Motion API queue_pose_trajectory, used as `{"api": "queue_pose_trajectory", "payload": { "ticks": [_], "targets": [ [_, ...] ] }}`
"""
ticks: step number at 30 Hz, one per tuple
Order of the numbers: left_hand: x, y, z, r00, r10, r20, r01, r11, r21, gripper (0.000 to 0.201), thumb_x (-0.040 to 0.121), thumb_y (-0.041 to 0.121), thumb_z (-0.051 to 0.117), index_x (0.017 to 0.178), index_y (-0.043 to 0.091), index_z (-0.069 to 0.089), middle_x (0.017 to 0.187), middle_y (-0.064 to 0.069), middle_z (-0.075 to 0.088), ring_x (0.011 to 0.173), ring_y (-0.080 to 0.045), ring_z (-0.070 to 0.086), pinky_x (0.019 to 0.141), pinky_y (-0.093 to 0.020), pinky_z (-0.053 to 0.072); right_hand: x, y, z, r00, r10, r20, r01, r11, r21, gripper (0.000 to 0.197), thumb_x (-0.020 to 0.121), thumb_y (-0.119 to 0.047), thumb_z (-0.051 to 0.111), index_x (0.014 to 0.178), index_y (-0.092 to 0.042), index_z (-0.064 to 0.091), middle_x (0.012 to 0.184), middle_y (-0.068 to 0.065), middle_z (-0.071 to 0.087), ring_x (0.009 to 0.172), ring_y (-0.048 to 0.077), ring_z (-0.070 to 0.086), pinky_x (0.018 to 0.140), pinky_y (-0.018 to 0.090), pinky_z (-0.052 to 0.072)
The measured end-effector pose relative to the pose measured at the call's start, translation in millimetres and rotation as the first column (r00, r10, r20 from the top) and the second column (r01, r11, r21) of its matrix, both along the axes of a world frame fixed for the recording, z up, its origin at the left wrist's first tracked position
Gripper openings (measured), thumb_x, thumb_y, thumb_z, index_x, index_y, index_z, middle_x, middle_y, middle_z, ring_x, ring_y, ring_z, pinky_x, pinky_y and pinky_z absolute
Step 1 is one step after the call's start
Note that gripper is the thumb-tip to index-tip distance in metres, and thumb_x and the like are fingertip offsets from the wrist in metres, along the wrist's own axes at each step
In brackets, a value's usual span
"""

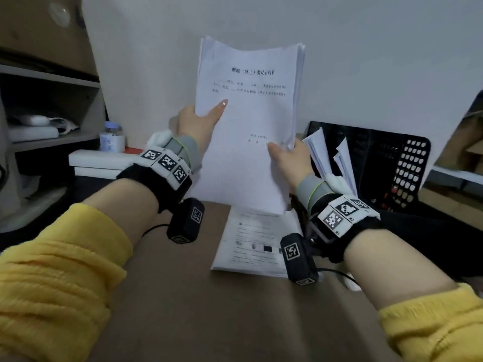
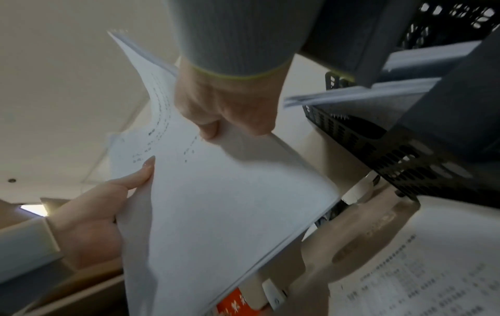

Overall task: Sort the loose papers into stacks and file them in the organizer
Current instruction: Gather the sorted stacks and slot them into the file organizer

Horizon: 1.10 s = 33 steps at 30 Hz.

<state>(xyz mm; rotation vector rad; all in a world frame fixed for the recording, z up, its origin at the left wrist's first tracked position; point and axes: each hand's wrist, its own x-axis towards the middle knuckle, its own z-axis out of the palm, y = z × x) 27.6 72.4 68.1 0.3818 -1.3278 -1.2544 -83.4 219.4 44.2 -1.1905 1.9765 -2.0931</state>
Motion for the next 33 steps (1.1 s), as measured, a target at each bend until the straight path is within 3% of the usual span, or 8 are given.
{"api": "queue_pose_trajectory", "payload": {
  "ticks": [4, 8, 13, 17, 20, 24, 31, 33],
  "targets": [
    [-20.9, 44.7, 31.2, 0.998, 0.068, -0.008, -0.069, 0.988, -0.136, 0.088, 0.065, 0.053, 0.077, 0.14, 0.034, 0.036, 0.132, 0.013, 0.047, 0.125, -0.01, 0.05, 0.105, -0.037, 0.045, -9.2, 30.1, 23.2, 0.989, -0.146, 0.009, 0.146, 0.981, -0.127, 0.016, 0.086, -0.012, 0.059, 0.073, -0.012, 0.049, 0.069, 0.003, 0.048, 0.062, 0.014, 0.044, 0.06, 0.023, 0.039],
    [-40.2, 100.2, 48.6, 0.968, -0.179, 0.177, 0.222, 0.937, -0.27, 0.088, 0.08, 0.058, 0.066, 0.151, 0.036, 0.019, 0.157, 0.011, 0.024, 0.144, -0.007, 0.024, 0.115, -0.027, 0.023, -11.7, 56.8, 43.9, 0.958, -0.286, 0.022, 0.279, 0.91, -0.308, 0.029, 0.087, -0.012, 0.057, 0.064, -0.021, 0.043, 0.061, -0.007, 0.044, 0.057, 0.011, 0.041, 0.062, 0.024, 0.039],
    [-70.2, 178.8, 61.0, 0.787, -0.53, 0.315, 0.61, 0.745, -0.269, 0.065, 0.096, 0.056, 0.04, 0.153, 0.038, 0.012, 0.159, 0.021, 0.01, 0.143, -0.001, 0.019, 0.118, -0.039, 0.013, -16.8, 87.2, 56.1, 0.894, -0.447, -0.015, 0.396, 0.807, -0.437, 0.027, 0.095, -0.019, 0.048, 0.115, -0.007, 0.061, 0.105, 0.004, 0.066, 0.101, 0.021, 0.063, 0.096, 0.04, 0.049],
    [-96.8, 230.7, 61.5, 0.606, -0.747, 0.272, 0.795, 0.573, -0.199, 0.062, 0.097, 0.056, 0.036, 0.153, 0.035, 0.017, 0.158, 0.018, 0.02, 0.136, 0.0, 0.03, 0.118, -0.031, 0.019, -28.5, 113.4, 49.0, 0.905, -0.425, -0.026, 0.367, 0.81, -0.458, 0.042, 0.089, -0.013, 0.045, 0.127, -0.026, 0.057, 0.118, -0.003, 0.067, 0.11, 0.013, 0.063, 0.096, 0.044, 0.051],
    [-114.2, 250.2, 56.2, 0.531, -0.82, 0.214, 0.845, 0.495, -0.202, 0.064, 0.096, 0.057, 0.034, 0.152, 0.03, 0.023, 0.159, 0.013, 0.02, 0.144, -0.005, 0.023, 0.122, -0.034, 0.016, -38.7, 135.6, 41.7, 0.877, -0.477, -0.06, 0.398, 0.79, -0.467, 0.043, 0.093, -0.003, 0.042, 0.132, -0.018, 0.054, 0.121, 0.001, 0.065, 0.112, 0.01, 0.06, 0.101, 0.031, 0.048],
    [-142.1, 266.1, 48.9, 0.463, -0.855, 0.235, 0.886, 0.44, -0.146, 0.06, 0.098, 0.056, 0.026, 0.153, 0.033, 0.018, 0.159, 0.014, 0.022, 0.144, -0.009, 0.027, 0.119, -0.032, 0.019, -71.5, 160.1, 31.6, 0.848, -0.523, -0.082, 0.438, 0.78, -0.446, 0.039, 0.099, -0.006, 0.039, 0.134, -0.015, 0.053, 0.121, -0.003, 0.063, 0.099, -0.008, 0.059, 0.088, 0.013, 0.048],
    [-196.5, 270.6, 33.1, 0.396, -0.893, 0.215, 0.915, 0.402, -0.016, 0.06, 0.098, 0.059, 0.023, 0.153, 0.035, 0.018, 0.158, 0.011, 0.024, 0.145, -0.009, 0.024, 0.12, -0.04, 0.019, -128.1, 168.1, 12.1, 0.809, -0.583, -0.078, 0.528, 0.779, -0.338, 0.033, 0.098, -0.011, 0.042, 0.127, -0.016, 0.058, 0.118, 0.001, 0.066, 0.111, 0.012, 0.061, 0.095, 0.033, 0.052],
    [-215.8, 265.5, 28.9, 0.399, -0.898, 0.185, 0.911, 0.41, 0.028, 0.061, 0.098, 0.06, 0.023, 0.153, 0.035, 0.017, 0.158, 0.01, 0.026, 0.144, -0.009, 0.026, 0.12, -0.04, 0.02, -149.8, 164.9, 12.4, 0.829, -0.553, -0.084, 0.506, 0.805, -0.309, 0.029, 0.098, -0.011, 0.043, 0.121, -0.017, 0.06, 0.107, -0.005, 0.068, 0.101, 0.002, 0.064, 0.086, 0.024, 0.055]
  ]
}}
